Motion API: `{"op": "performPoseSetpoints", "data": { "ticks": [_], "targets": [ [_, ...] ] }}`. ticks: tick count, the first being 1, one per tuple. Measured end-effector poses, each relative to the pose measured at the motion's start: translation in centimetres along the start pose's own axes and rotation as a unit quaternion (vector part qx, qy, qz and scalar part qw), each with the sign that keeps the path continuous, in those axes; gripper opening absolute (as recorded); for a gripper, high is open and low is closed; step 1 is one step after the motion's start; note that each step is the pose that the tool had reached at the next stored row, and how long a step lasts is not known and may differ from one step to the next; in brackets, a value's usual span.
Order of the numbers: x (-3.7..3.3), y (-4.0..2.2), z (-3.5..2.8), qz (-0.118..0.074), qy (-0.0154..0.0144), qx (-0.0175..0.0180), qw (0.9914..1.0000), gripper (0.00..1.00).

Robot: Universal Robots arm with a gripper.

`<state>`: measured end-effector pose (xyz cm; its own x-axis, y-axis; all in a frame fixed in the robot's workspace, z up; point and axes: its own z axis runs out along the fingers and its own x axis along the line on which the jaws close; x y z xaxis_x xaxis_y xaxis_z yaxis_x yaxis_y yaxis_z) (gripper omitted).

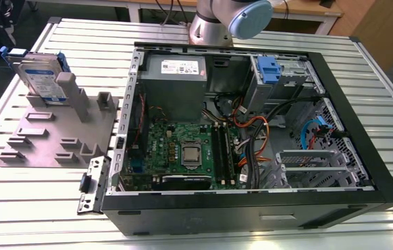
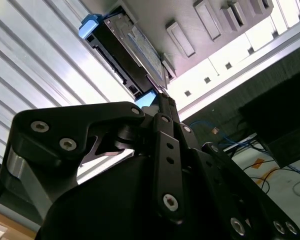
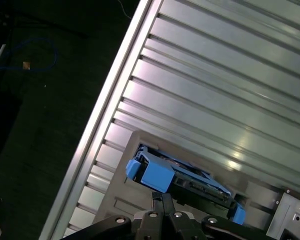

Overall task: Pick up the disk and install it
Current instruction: 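Pick up the disk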

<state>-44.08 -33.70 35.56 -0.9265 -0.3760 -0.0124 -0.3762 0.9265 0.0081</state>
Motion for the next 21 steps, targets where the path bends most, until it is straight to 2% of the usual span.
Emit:
{"op": "performPoseSetpoints", "data": {
  "ticks": [21],
  "targets": [
    [0.0, 0.0, 0.0, -0.016, 0.0001, -0.0002, 0.99987, 0.11]
  ]
}}
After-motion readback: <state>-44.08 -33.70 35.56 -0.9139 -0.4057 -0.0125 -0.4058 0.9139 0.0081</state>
